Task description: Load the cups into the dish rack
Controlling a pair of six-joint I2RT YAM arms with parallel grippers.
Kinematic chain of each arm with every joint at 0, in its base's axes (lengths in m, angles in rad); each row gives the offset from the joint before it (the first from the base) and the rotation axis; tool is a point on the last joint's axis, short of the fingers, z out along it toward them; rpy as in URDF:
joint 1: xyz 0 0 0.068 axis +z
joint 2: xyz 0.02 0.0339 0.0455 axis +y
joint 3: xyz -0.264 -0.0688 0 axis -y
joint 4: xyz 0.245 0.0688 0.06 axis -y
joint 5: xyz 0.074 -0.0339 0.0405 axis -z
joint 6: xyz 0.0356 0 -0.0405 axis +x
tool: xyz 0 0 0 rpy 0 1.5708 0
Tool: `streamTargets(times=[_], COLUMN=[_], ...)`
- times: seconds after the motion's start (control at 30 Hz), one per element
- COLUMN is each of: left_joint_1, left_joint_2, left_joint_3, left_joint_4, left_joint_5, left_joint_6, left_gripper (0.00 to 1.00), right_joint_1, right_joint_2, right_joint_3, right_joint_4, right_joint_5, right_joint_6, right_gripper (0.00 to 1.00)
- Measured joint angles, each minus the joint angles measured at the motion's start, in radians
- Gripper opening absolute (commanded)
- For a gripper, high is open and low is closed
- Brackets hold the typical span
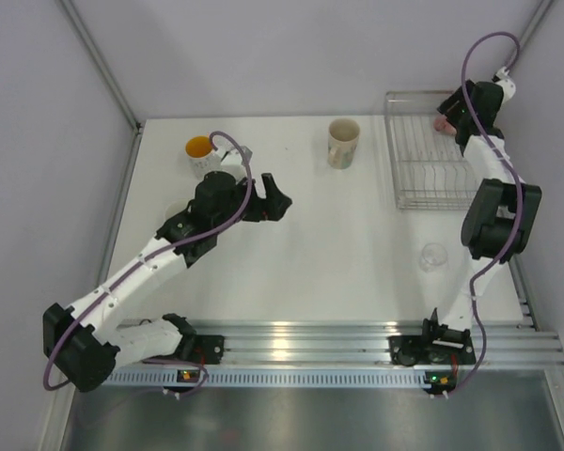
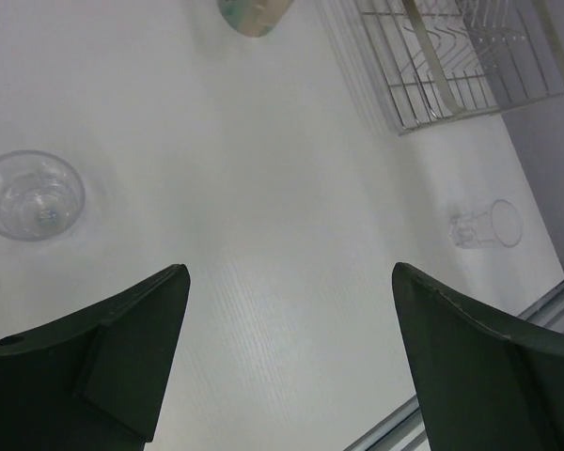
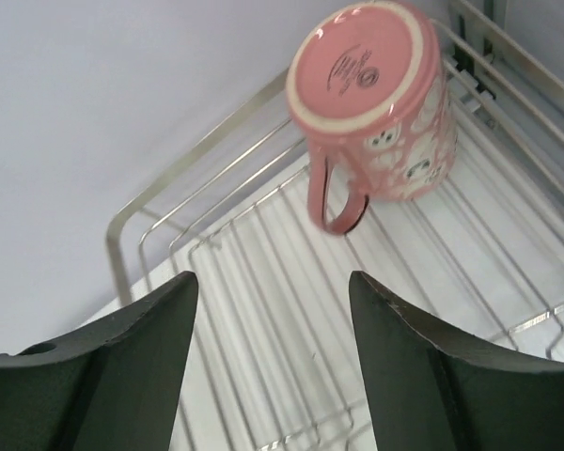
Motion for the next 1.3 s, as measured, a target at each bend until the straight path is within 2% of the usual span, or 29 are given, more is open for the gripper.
streamTargets(times=[0.17, 0.3, 0.47, 0.57, 0.7, 0.8, 0.93, 1.1, 1.3], left_joint_1=[0.002, 0.028, 0.128, 0.2, 0.276, 0.331, 0.417, 0.5, 0.516], left_joint_2=[0.16, 0.24, 0.257, 0.281, 0.338, 0.389, 0.469, 0.579, 0.681], left_joint_3=[0.237, 0.359, 0.392, 0.44, 0.529, 0.574, 0.613, 0.676, 0.805], left_joint_4=[-0.13, -0.21, -0.269, -0.317, -0.371, -0.395, -0.416, -0.435, -0.478], left_joint_5=[-0.121, -0.21, -0.277, -0.316, -0.383, -0.388, -0.351, -0.347, -0.392], left_joint_6=[0.01, -0.017, -0.105, -0.175, -0.275, -0.333, -0.389, -0.404, -0.418], left_gripper=[0.94, 0.91, 0.91, 0.9, 0.87, 0.84, 0.73, 0.72, 0.72], right_joint_1=[0.019, 0.08, 0.285, 0.429, 0.522, 0.547, 0.55, 0.55, 0.55], right_joint_2=[-0.246, -0.447, -0.663, -0.773, -0.868, -0.894, -0.91, -0.919, -0.92], right_joint_3=[-0.225, -0.38, -0.588, -0.765, -0.939, -0.974, -0.974, -0.974, -0.974], right_joint_4=[-0.04, -0.053, -0.037, 0.036, 0.073, 0.075, 0.099, 0.128, 0.14], right_joint_5=[-0.079, -0.173, -0.275, -0.358, -0.405, -0.419, -0.421, -0.436, -0.44], right_joint_6=[0.021, 0.016, -0.009, 0.003, 0.019, 0.022, 0.027, 0.046, 0.055], right_gripper=[0.65, 0.65, 0.65, 0.65, 0.65, 0.65, 0.66, 0.66, 0.66])
